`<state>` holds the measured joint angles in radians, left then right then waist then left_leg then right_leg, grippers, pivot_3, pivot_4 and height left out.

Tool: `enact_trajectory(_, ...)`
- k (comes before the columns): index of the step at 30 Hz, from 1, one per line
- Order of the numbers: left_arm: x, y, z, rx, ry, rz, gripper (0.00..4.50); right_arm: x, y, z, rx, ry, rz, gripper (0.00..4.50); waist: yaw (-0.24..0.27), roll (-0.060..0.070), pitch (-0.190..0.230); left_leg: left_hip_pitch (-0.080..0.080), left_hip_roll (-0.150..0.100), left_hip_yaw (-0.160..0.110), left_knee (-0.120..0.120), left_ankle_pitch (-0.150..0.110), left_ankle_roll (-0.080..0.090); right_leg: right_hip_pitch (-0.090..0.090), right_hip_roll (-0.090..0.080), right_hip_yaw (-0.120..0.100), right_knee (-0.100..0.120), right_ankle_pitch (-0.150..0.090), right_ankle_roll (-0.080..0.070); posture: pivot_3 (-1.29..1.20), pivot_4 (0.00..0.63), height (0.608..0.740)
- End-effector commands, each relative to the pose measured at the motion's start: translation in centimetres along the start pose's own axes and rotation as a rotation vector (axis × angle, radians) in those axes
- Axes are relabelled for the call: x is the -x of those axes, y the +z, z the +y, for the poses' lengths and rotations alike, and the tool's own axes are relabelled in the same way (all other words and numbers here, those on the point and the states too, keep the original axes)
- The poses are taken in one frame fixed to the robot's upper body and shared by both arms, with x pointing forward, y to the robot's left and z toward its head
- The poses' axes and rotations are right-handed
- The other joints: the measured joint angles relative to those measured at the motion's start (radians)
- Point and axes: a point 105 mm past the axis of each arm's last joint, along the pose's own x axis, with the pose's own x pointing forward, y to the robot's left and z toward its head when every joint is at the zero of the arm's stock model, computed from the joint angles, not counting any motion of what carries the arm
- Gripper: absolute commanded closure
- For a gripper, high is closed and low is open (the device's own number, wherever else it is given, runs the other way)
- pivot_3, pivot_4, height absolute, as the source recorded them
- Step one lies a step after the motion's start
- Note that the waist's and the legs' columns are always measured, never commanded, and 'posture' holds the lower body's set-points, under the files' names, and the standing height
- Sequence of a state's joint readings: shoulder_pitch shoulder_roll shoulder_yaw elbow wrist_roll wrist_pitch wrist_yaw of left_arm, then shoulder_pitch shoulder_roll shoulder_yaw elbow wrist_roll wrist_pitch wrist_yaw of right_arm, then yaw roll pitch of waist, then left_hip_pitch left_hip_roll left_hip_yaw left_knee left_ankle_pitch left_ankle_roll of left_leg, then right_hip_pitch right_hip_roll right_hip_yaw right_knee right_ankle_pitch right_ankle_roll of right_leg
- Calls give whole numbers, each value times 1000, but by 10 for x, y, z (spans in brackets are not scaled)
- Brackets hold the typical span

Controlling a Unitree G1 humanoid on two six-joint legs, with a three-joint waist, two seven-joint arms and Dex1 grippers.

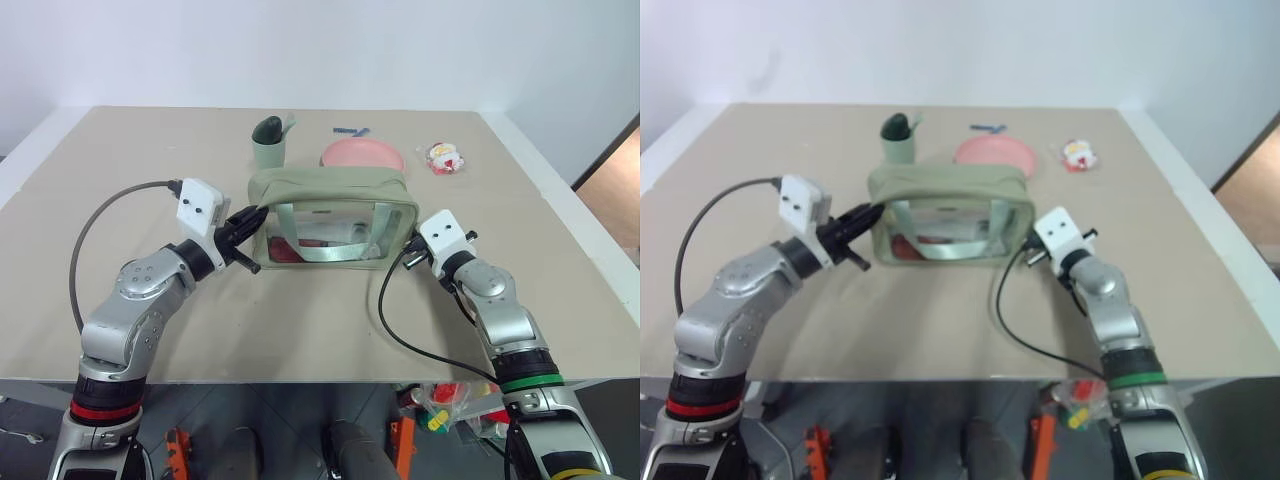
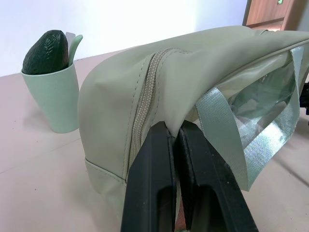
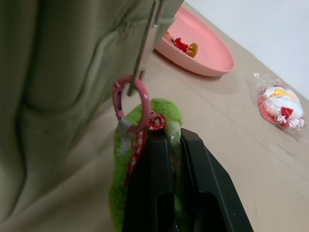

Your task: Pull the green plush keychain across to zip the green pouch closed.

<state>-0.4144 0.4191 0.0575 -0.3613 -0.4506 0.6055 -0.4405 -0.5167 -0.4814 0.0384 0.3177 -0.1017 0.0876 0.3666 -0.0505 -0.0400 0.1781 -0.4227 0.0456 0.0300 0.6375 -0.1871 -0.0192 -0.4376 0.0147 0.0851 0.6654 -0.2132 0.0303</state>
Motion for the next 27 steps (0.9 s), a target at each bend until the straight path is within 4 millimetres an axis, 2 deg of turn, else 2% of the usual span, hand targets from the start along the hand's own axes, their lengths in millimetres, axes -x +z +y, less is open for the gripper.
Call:
enact_trajectory(1, 1, 6, 5, -23, 1, -10, 4500, 4, 13, -12, -118, -48, -80, 4475, 0, 0, 0, 0, 0, 0, 0, 0, 0, 0, 0, 0, 0, 0, 0, 0, 150, 740)
enact_trajectory(2, 3, 5, 4, -12, -18, -2, 4500, 5, 19, -15, -179, -58, -113, 4136, 0, 0, 0, 0, 0, -1, 0, 0, 0, 0, 0, 0, 0, 0, 0, 0, 150, 740)
enact_trajectory(3, 4, 5, 3, -4, -29, -5, 4144, 7, 25, -19, -237, -68, -149, 3758, 0, 0, 0, 0, 0, -1, 0, 0, 0, 0, 1, 0, 0, 0, 0, 0, 150, 740)
enact_trajectory(4, 5, 7, 2, 11, -40, -13, 3761, 9, 31, -23, -287, -69, -184, 3573, 1, 0, 0, 0, 0, -1, 0, 0, 0, 0, 1, 0, 0, 0, 0, 0, 150, 740)
enact_trajectory(6, 6, 10, 3, 16, -47, -22, 3236, 15, 44, -34, -339, -69, -248, 2959, 1, 0, 0, 0, 0, -1, 0, 0, 0, 0, 0, 0, 0, 0, 0, 0, 150, 740)
enact_trajectory(7, 7, 11, 5, 17, -47, -21, 2814, 19, 50, -38, -360, -62, -279, 2528, 2, 0, 0, 0, 0, -1, 0, 0, 0, 0, 0, 0, 0, 0, 0, 0, 150, 740)
enact_trajectory(14, 17, 27, 17, 10, -78, -29, 445, 54, 86, -69, -420, -13, -431, 121, 2, 0, 0, -1, 0, -1, 0, 0, 0, 0, 1, -1, 0, 0, 0, 0, 150, 740)
enact_trajectory(15, 19, 30, 18, 15, -86, -33, 59, 59, 89, -71, -431, -8, -441, 0, 2, 0, 0, -1, 0, -2, 0, 0, 0, 0, 1, -1, 0, 0, 0, 0, 150, 740)
enact_trajectory(17, 26, 37, 17, 29, -117, -44, 20, 69, 94, -67, -437, 42, -454, 0, 2, 0, 0, -1, 1, -2, 0, 0, 0, 0, 1, -2, 0, 0, 0, 0, 150, 740)
enact_trajectory(19, 38, 37, 12, 42, -156, -21, 20, 83, 96, -52, -458, 165, -445, 0, 2, 0, 0, -1, 1, -2, -1, 0, 0, 0, 1, -2, 0, -1, 0, 0, 150, 740)
enact_trajectory(23, 58, 23, 11, 64, -138, 35, 20, 103, 93, -25, -488, 337, -385, 0, -1, 1, 0, 0, 1, -1, -2, -1, 1, 0, 0, -1, 0, -3, 0, 0, 150, 740)
enact_trajectory(27, 70, -5, 14, 11, -34, 105, 20, 116, 81, 4, -505, 416, -325, 0, 2, 1, 0, 0, 1, -2, -2, -1, 1, 0, 0, -2, 0, -6, -5, 0, 150, 740)
